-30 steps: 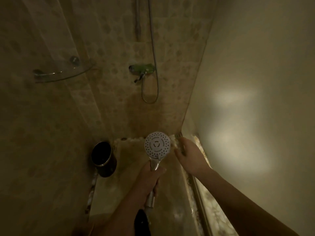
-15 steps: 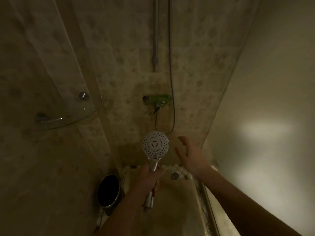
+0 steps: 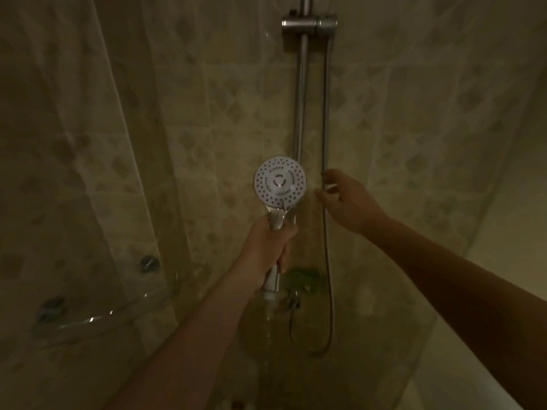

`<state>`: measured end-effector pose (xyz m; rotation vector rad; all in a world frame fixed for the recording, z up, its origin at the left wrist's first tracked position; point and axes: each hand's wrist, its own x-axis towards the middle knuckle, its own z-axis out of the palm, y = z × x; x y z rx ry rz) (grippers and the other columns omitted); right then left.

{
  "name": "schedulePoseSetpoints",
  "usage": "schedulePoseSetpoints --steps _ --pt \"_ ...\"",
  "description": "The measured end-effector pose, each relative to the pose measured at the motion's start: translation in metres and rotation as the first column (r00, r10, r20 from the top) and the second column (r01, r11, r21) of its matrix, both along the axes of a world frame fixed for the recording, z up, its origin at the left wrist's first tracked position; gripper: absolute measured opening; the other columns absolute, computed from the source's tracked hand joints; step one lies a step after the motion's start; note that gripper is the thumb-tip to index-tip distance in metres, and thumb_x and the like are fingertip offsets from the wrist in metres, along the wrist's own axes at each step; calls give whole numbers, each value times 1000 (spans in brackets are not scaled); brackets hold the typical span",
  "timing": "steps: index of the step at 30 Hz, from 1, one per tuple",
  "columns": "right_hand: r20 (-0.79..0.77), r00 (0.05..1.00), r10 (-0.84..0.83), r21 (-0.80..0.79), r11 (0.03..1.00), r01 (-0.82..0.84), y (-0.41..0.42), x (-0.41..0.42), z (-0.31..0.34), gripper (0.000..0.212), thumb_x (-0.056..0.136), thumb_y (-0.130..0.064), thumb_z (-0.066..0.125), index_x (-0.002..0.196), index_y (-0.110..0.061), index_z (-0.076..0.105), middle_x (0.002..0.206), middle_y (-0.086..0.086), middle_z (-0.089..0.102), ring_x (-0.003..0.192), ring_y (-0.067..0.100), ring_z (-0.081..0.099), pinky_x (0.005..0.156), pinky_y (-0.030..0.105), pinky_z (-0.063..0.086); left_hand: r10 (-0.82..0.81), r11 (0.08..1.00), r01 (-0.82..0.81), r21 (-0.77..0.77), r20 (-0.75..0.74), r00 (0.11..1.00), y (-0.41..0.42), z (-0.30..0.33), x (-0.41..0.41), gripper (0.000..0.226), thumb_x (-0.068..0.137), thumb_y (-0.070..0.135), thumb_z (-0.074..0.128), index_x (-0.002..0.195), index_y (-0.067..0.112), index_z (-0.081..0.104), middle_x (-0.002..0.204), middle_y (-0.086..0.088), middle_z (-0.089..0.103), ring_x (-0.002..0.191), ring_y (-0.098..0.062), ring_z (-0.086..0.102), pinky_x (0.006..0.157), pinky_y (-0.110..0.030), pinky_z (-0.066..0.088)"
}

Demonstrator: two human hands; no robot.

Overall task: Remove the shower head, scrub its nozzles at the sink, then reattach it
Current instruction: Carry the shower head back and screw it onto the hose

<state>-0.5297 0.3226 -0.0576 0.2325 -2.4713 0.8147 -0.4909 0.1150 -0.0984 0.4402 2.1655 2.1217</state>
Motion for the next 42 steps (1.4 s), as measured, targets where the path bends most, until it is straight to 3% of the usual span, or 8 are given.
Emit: schedulePoseSetpoints --steps 7,15,19,22,25,33,37,42 --pt "-222 974 37 30 999 -31 30 -100 149 48 93 -41 58 137 -23 47 120 -4 58 99 11 58 76 24 42 147 987 -126 104 -234 961 27 124 -91 18 97 12 62 83 16 53 55 -3 51 39 -14 44 39 -23 37" --pt "-471 882 -16 111 991 77 39 -136 263 46 88 -33 64 130 -21 49 82 -15 56 72 4 60 53 17 34 247 969 -219 114 -501 830 17 202 -150 16 99 10 59 85 13 50 56 -5 52 34 -12 46 36 -25 38" --pt "-395 919 -5 232 967 105 46 -142 280 44 87 -20 67 128 -22 53 96 2 63 84 19 62 66 27 43 302 952 -276 136 -578 758 12 207 -168 19 97 8 59 84 16 49 65 -12 51 40 -14 46 37 -28 39" --pt "-360 933 20 277 957 86 47 -148 283 37 86 -13 67 121 -20 57 100 3 62 89 22 61 77 33 48 285 957 -253 140 -601 747 17 207 -178 23 98 11 61 80 18 48 61 -6 49 41 -13 44 37 -28 40" --pt "-349 936 44 258 965 51 50 -152 284 37 84 -11 68 117 -22 54 89 -3 60 81 17 62 72 33 51 284 959 -232 166 -601 747 28 203 -183 29 100 13 62 76 20 47 50 8 47 36 -8 44 34 -24 39" --pt "-394 911 118 271 963 -8 60 -163 274 36 84 -21 67 110 -29 43 87 -6 63 69 4 61 57 23 46 250 968 -196 157 -519 818 52 187 -206 27 101 13 62 79 16 47 44 7 47 31 -11 43 32 -24 38" --pt "-388 909 152 301 953 -31 64 -163 274 34 82 -19 65 111 -27 48 89 -6 63 76 6 61 62 27 52 229 973 -178 146 -505 832 60 181 -211 26 101 15 62 80 15 48 42 5 48 29 -13 43 32 -24 37" --pt "-343 919 193 197 972 -130 70 -165 277 19 94 -26 64 110 -30 55 93 -10 67 76 3 66 69 23 53 200 979 -149 142 -493 847 67 181 -209 19 102 14 62 86 10 52 42 4 48 28 -12 40 30 -23 35"
